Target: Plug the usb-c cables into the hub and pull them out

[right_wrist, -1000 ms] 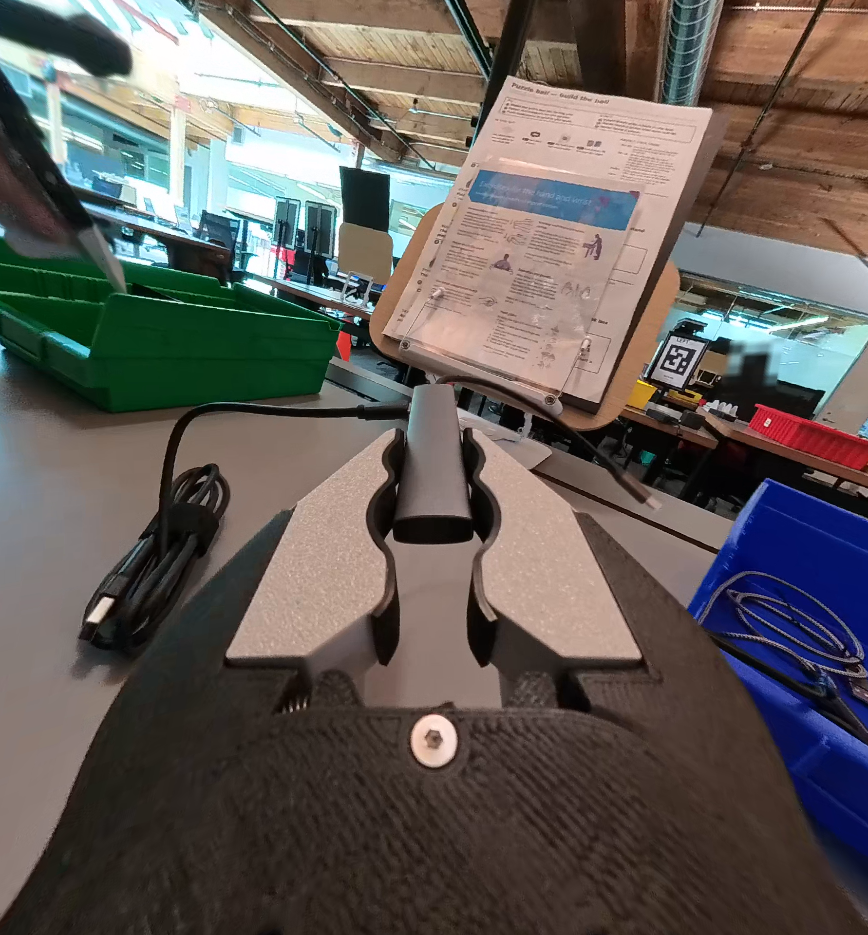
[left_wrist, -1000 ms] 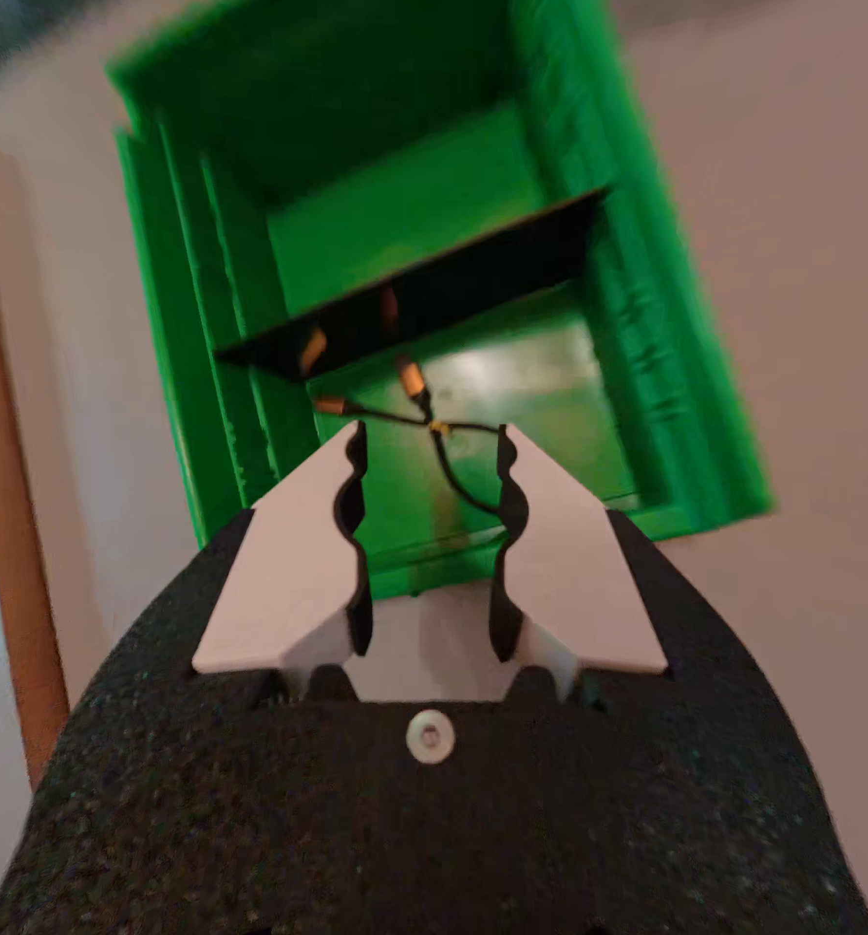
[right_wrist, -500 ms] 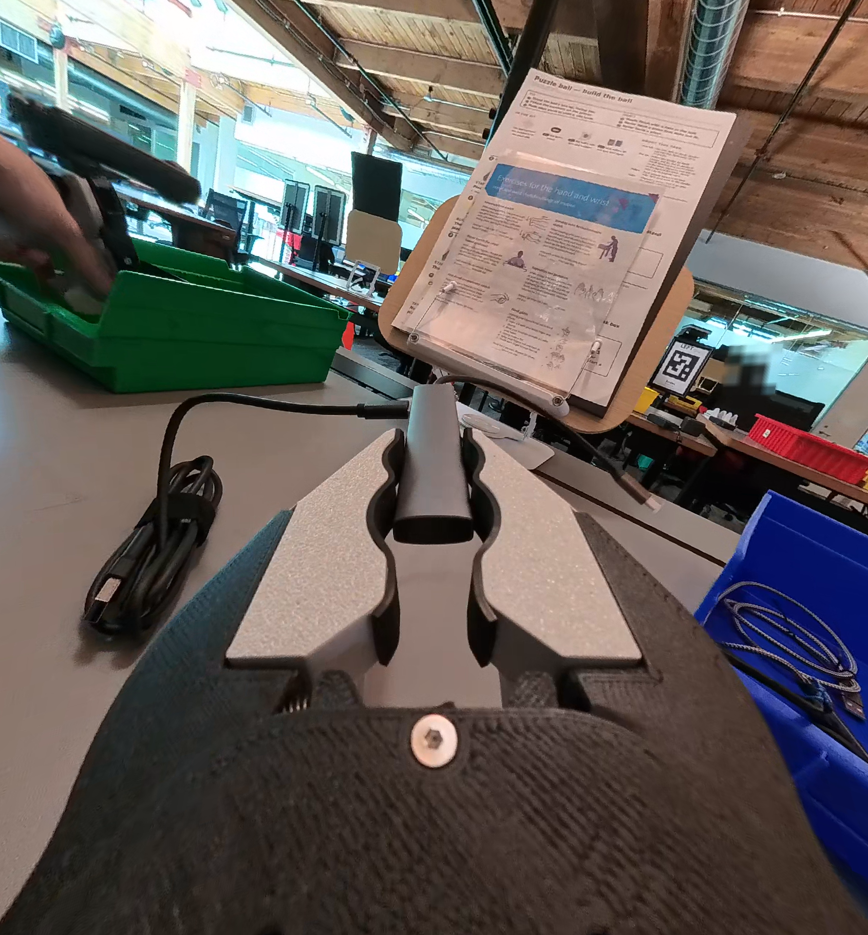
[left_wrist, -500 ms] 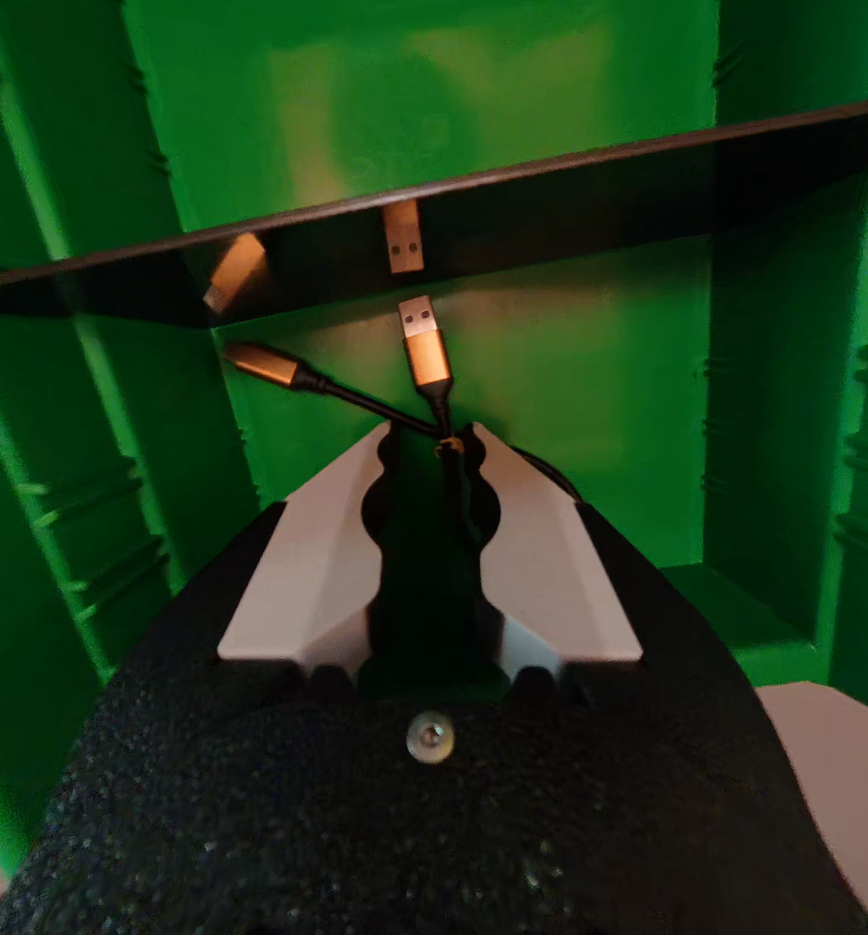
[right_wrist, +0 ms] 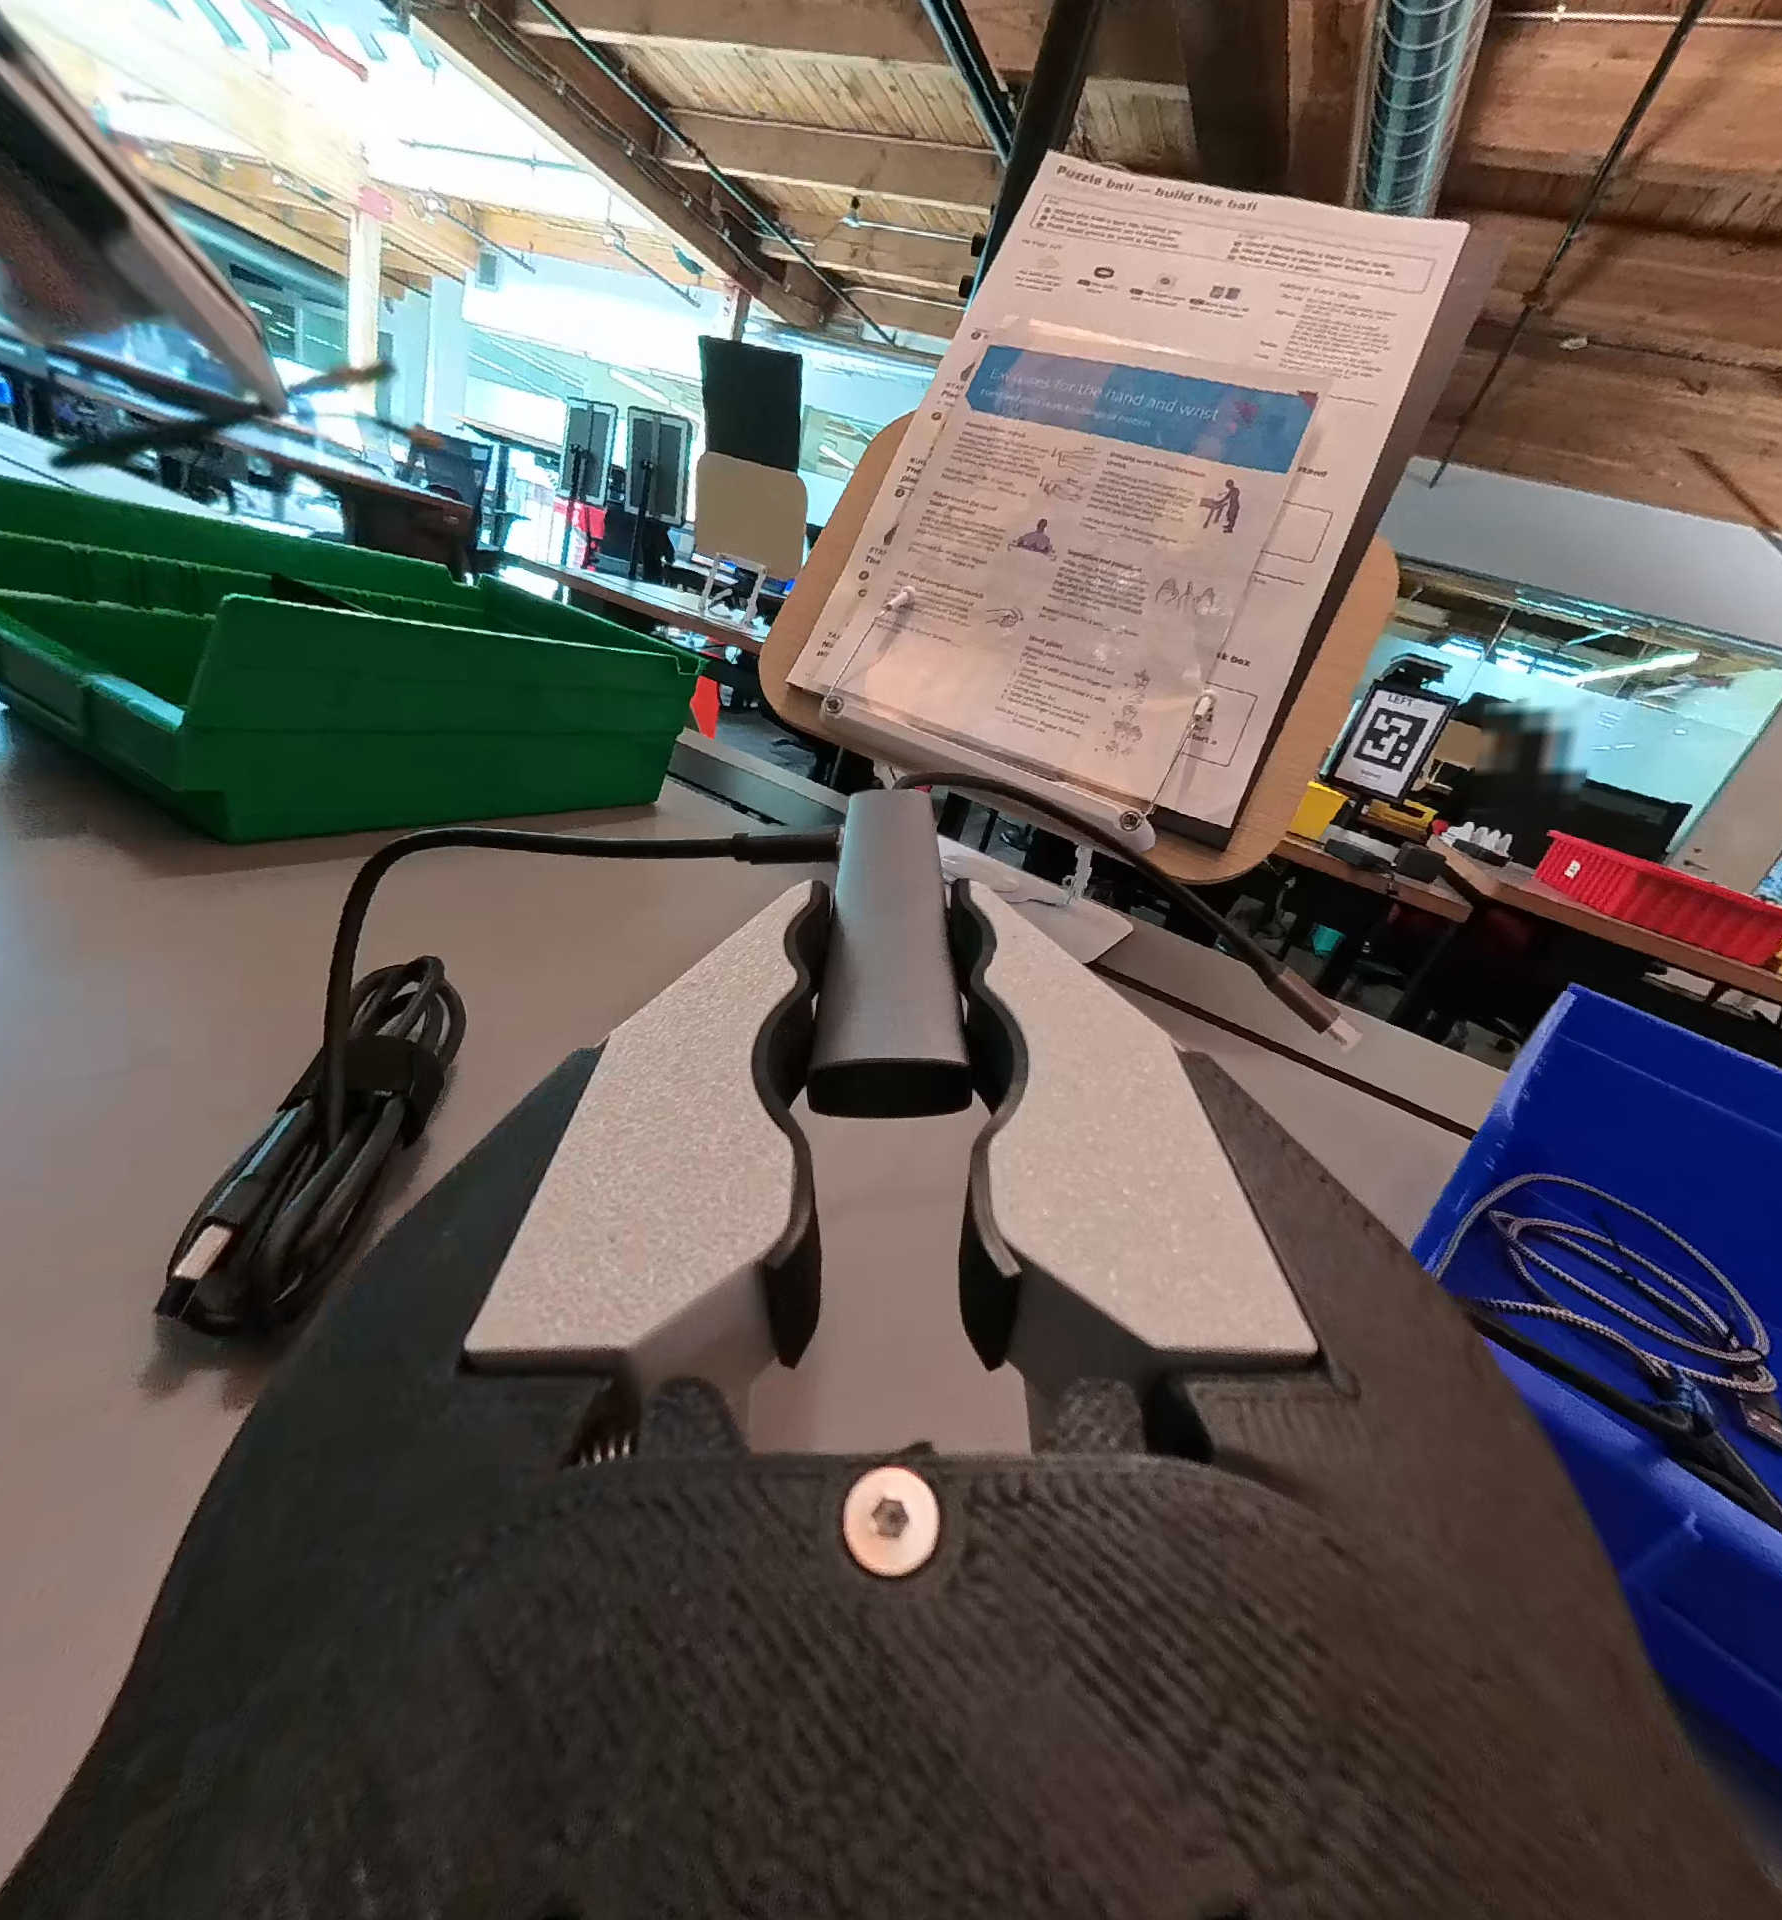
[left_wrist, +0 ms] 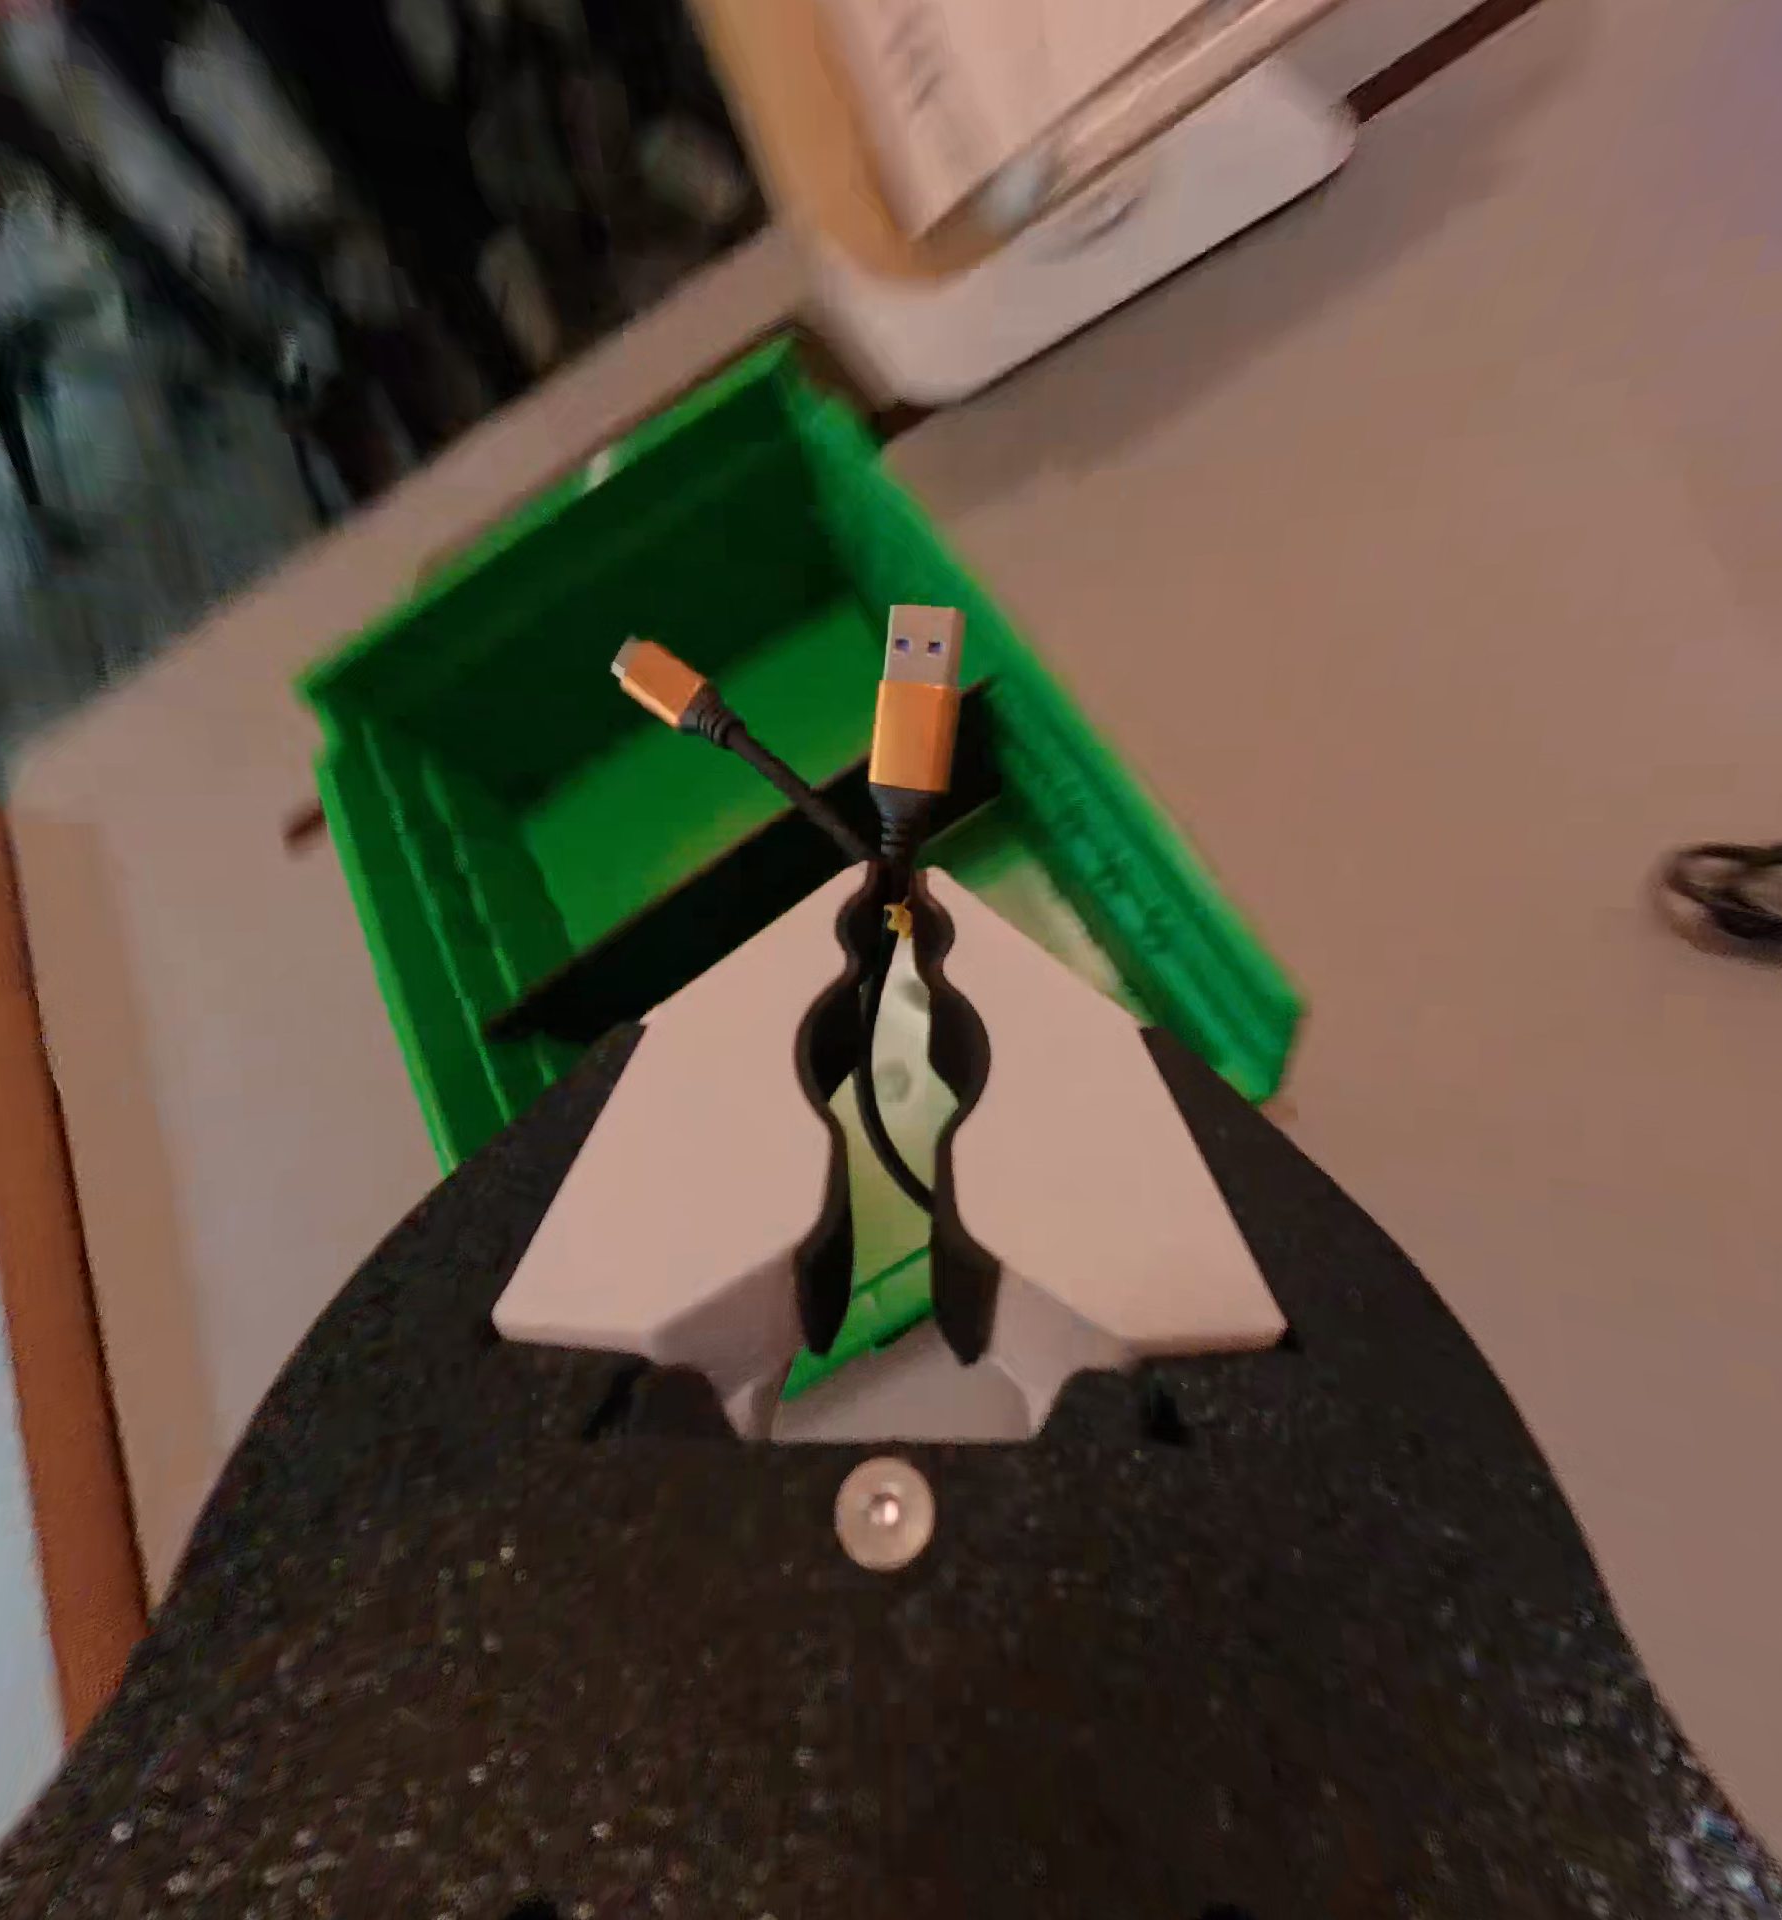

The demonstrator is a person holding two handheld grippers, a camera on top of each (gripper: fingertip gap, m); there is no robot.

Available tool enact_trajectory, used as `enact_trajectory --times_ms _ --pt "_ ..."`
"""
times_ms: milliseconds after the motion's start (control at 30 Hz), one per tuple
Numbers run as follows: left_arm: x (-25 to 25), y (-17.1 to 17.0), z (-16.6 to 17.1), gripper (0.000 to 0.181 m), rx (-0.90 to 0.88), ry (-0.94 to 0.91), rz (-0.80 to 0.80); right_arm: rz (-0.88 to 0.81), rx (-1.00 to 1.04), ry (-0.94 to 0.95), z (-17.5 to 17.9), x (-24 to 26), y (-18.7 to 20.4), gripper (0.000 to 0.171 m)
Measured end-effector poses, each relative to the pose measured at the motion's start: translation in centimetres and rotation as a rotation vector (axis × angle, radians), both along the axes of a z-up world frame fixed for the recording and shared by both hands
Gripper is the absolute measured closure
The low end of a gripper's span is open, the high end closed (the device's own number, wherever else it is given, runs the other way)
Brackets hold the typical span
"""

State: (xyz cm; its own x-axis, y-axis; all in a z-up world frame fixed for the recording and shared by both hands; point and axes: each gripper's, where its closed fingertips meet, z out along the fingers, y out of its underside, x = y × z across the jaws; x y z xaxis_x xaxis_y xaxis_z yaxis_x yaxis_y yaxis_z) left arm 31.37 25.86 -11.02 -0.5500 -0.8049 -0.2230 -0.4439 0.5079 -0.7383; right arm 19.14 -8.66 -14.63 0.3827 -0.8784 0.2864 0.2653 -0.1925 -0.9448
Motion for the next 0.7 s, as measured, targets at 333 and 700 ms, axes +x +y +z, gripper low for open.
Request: enact_trajectory --times_ms 333,700 --pt "-17.5 -18.7 -4.5 0.179 0.314 -0.082 -1.073 -0.070 0.048 -0.009 0.4 0.3 -1.9 0.149" --pt "-19.7 -14.6 -15.8 0.171 0.494 0.182 -1.108 -0.066 0.033 -0.005 0.3 0.4 -1.8 0.149"
